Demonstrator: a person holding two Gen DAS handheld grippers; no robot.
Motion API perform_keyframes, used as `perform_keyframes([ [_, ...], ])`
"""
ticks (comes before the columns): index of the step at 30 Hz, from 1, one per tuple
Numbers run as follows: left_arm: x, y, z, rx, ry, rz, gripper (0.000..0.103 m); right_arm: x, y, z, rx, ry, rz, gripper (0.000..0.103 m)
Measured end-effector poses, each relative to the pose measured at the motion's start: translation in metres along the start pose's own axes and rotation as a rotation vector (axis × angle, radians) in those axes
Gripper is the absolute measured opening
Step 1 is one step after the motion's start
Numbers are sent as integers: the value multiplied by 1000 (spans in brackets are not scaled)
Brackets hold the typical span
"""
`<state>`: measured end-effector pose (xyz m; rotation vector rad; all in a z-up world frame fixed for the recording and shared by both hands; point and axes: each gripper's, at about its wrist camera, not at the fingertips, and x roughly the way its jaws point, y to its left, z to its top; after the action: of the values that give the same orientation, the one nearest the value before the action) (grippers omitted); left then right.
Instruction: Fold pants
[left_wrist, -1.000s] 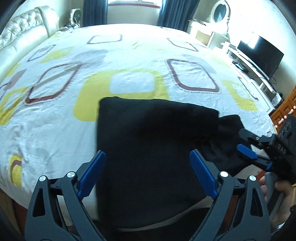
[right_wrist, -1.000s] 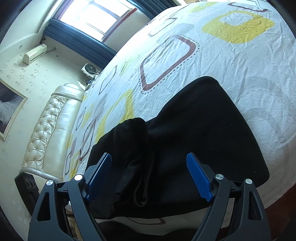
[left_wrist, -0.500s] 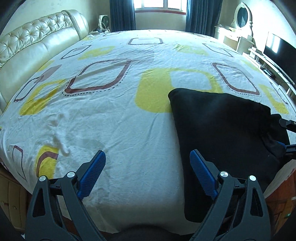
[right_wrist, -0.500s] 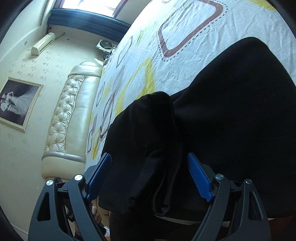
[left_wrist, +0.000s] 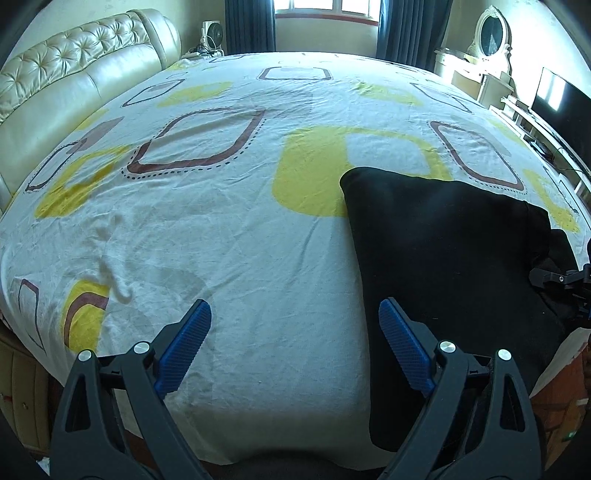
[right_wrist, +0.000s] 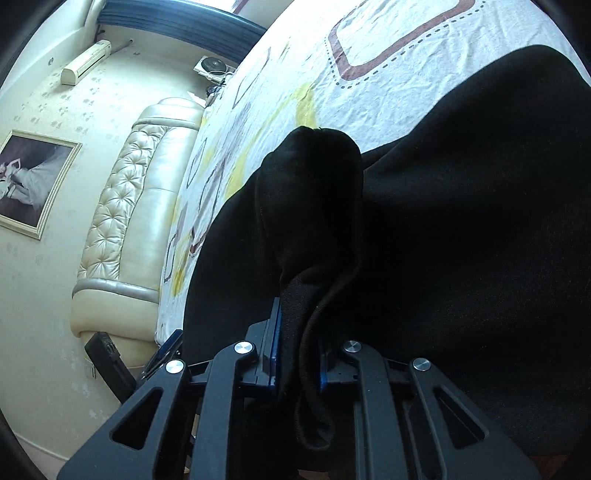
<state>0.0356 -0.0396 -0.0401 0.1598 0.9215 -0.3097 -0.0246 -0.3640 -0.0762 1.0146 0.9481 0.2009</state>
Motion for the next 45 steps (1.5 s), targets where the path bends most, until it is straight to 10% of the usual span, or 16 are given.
perform_keyframes([
  [15, -2, -2, 1, 13, 10, -36, 92, -73, 16, 9, -48, -162, 24, 13],
  [28, -4, -19, -4, -84, 71, -434, 92, -121, -54, 13, 80, -238, -129, 13],
  [36, 7, -37, -13, -61, 123, -522, 92, -126, -84, 15, 124, -219, -135, 15],
  [43, 20, -39, -18, -118, 208, -628, 92, -147, -108, 14, 193, -247, -105, 32],
  [45, 24, -39, -20, -140, 231, -635, 92, -155, -112, 12, 219, -263, -218, 68],
])
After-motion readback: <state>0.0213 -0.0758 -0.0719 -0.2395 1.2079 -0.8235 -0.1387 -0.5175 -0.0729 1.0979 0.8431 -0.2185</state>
